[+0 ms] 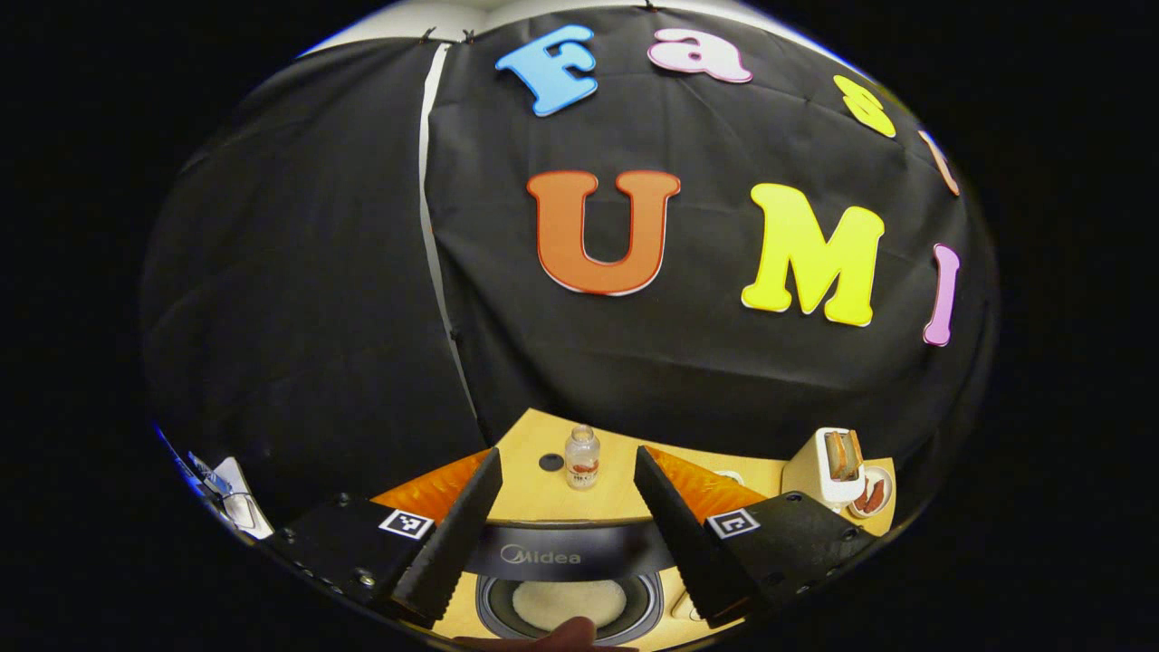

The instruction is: Close the left gripper, press the button to open the rice cooker; take a wooden spoon from the chopstick holder with the right hand, scoop a spoonful of rice and pour it into the rice cooker, then put the wooden spoon back into the chopstick holder.

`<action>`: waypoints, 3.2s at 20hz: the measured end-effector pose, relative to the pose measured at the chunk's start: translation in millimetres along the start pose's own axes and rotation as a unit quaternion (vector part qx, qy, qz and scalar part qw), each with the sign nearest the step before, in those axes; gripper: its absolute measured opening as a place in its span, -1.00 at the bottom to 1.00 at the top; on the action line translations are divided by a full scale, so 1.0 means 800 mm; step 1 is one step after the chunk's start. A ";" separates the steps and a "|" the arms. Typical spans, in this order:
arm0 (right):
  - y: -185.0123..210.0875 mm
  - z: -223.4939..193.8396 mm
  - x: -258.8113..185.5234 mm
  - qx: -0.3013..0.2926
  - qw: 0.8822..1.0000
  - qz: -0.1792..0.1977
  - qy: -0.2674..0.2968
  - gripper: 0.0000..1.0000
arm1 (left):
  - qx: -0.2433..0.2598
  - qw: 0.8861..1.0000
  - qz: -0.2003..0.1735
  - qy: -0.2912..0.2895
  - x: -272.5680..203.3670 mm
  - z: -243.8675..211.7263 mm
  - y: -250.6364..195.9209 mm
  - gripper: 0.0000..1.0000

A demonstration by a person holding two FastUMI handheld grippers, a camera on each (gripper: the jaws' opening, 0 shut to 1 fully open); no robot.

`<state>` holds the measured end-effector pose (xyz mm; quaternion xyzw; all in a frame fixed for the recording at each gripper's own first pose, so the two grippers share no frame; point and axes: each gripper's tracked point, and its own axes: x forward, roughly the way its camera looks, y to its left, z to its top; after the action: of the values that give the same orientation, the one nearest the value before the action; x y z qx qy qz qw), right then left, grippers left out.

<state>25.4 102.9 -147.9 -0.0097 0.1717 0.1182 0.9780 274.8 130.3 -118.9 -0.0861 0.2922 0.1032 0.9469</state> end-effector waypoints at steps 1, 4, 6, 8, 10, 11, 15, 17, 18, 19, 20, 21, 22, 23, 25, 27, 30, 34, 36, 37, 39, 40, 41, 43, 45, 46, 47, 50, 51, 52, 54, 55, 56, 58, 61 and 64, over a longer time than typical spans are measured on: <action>0.001 -0.001 -0.002 0.001 1.000 0.004 0.003 1.00 | -0.008 1.000 0.001 0.024 0.003 -0.013 -0.002 0.88; 0.000 -0.001 -0.006 -0.003 1.000 0.004 0.009 1.00 | 0.013 0.999 0.002 0.036 0.006 -0.030 0.001 0.93; 0.005 -0.002 -0.005 -0.004 1.000 0.008 0.013 1.00 | 0.009 0.999 -0.005 0.046 0.000 -0.040 -0.005 0.92; 0.006 -0.005 -0.007 -0.003 1.000 0.010 0.017 1.00 | 0.008 0.998 -0.007 0.056 -0.008 -0.053 0.001 0.94; 0.005 -0.006 -0.009 -0.003 1.000 0.011 0.022 1.00 | 0.005 0.998 -0.012 0.065 -0.023 -0.076 -0.001 0.97; 0.003 -0.007 -0.009 -0.003 1.000 0.009 0.023 1.00 | 0.007 0.998 -0.010 0.069 -0.028 -0.090 0.003 0.96; 0.003 -0.018 -0.014 0.000 0.999 0.010 0.034 0.94 | 0.002 0.995 -0.009 0.103 -0.053 -0.161 0.007 0.96; 0.000 -0.025 -0.016 -0.003 0.999 0.008 0.041 1.00 | 0.021 0.994 -0.009 0.103 -0.063 -0.191 0.009 0.96; -0.002 -0.028 -0.017 -0.002 0.999 0.008 0.043 1.00 | 0.020 0.994 -0.007 0.109 -0.068 -0.206 0.011 0.96; -0.001 -0.031 -0.018 0.000 0.999 0.008 0.047 1.00 | 0.017 0.992 -0.011 0.122 -0.072 -0.223 0.009 0.97; -0.002 -0.035 -0.018 0.003 0.999 0.008 0.050 1.00 | 0.011 0.991 -0.012 0.134 -0.075 -0.243 0.009 0.97; -0.003 -0.037 -0.018 0.005 0.999 0.008 0.053 1.00 | 0.010 0.989 -0.014 0.149 -0.080 -0.264 0.009 0.98; -0.004 -0.039 -0.019 0.006 0.998 0.007 0.056 1.00 | 0.018 0.987 -0.017 0.161 -0.080 -0.283 0.009 0.98; -0.005 -0.038 -0.020 0.007 0.998 0.007 0.056 1.00 | 0.023 0.984 -0.020 0.173 -0.080 -0.298 0.010 0.96; -0.007 -0.041 -0.019 0.004 0.998 0.004 0.061 1.00 | 0.013 0.982 -0.020 0.186 -0.080 -0.314 0.013 0.96; -0.005 -0.044 -0.018 0.008 0.998 0.006 0.067 0.94 | 0.013 0.985 -0.016 0.170 -0.083 -0.315 0.011 0.97; -0.001 -0.044 -0.015 0.015 0.997 0.009 0.071 1.00 | 0.006 0.985 -0.017 0.170 -0.076 -0.325 0.011 0.99; 0.003 -0.039 -0.012 0.010 0.998 0.012 0.068 0.94 | 0.005 0.986 -0.018 0.168 -0.075 -0.329 0.014 1.00; 0.005 -0.037 -0.011 0.008 0.998 0.014 0.068 0.94 | 0.006 0.986 -0.017 0.165 -0.074 -0.327 0.013 1.00; 0.004 -0.035 -0.010 0.009 0.998 0.013 0.065 0.94 | 0.007 0.986 -0.017 0.163 -0.073 -0.328 0.013 1.00; 0.000 -0.027 -0.008 0.009 0.999 0.008 0.050 1.00 | 0.001 0.990 -0.018 0.141 -0.075 -0.315 0.013 0.98; -0.004 -0.021 -0.008 0.012 0.999 0.003 0.037 1.00 | -0.003 0.993 -0.019 0.116 -0.075 -0.302 0.013 0.92; -0.007 -0.011 -0.009 0.016 1.000 -0.004 0.021 1.00 | -0.002 0.996 -0.020 0.084 -0.076 -0.286 0.008 0.92; -0.011 0.010 -0.010 0.027 0.999 -0.015 -0.007 1.00 | 0.010 1.000 -0.023 0.016 -0.103 -0.242 0.015 0.92; -0.019 0.040 -0.014 0.028 0.998 -0.032 -0.043 1.00 | 0.024 0.997 -0.030 -0.062 -0.136 -0.199 0.006 0.89; -0.020 0.056 -0.019 0.023 0.997 -0.040 -0.064 1.00 | 0.031 0.994 -0.038 -0.100 -0.158 -0.176 -0.001 0.89; -0.023 0.072 -0.025 0.015 0.995 -0.051 -0.084 1.00 | 0.038 0.989 -0.047 -0.132 -0.181 -0.158 -0.007 0.89; -0.019 0.118 -0.044 -0.012 0.988 -0.072 -0.137 0.94 | 0.049 0.978 -0.070 -0.189 -0.249 -0.125 -0.020 0.89; -0.016 0.127 -0.048 -0.020 0.986 -0.075 -0.149 1.00 | 0.046 0.974 -0.078 -0.206 -0.272 -0.117 -0.023 0.90; -0.012 0.137 -0.055 -0.023 0.983 -0.077 -0.162 1.00 | 0.045 0.971 -0.087 -0.220 -0.291 -0.111 -0.026 0.90; -0.008 0.150 -0.065 -0.025 0.980 -0.078 -0.179 1.00 | 0.042 0.963 -0.099 -0.247 -0.323 -0.104 -0.032 0.92; -0.007 0.150 -0.070 -0.022 0.980 -0.078 -0.182 1.00 | 0.042 0.960 -0.106 -0.255 -0.335 -0.104 -0.031 1.00; -0.007 0.150 -0.075 -0.017 0.980 -0.079 -0.182 1.00 | 0.042 0.955 -0.108 -0.272 -0.348 -0.099 -0.031 0.92; -0.005 0.150 -0.078 0.000 0.981 -0.073 -0.178 0.94 | 0.053 0.946 -0.106 -0.302 -0.370 -0.091 -0.025 0.91; -0.013 0.145 -0.079 0.008 0.983 -0.081 -0.165 0.95 | 0.059 0.943 -0.121 -0.303 -0.383 -0.102 -0.031 0.90; -0.016 0.139 -0.083 0.005 0.983 -0.090 -0.158 0.94 | 0.056 0.945 -0.126 -0.298 -0.383 -0.101 -0.026 0.90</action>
<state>4.6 81.5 -20.9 -0.0012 0.0140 0.0290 0.9995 -11.0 47.6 -7.4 -0.0342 -0.0108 -0.0124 0.9993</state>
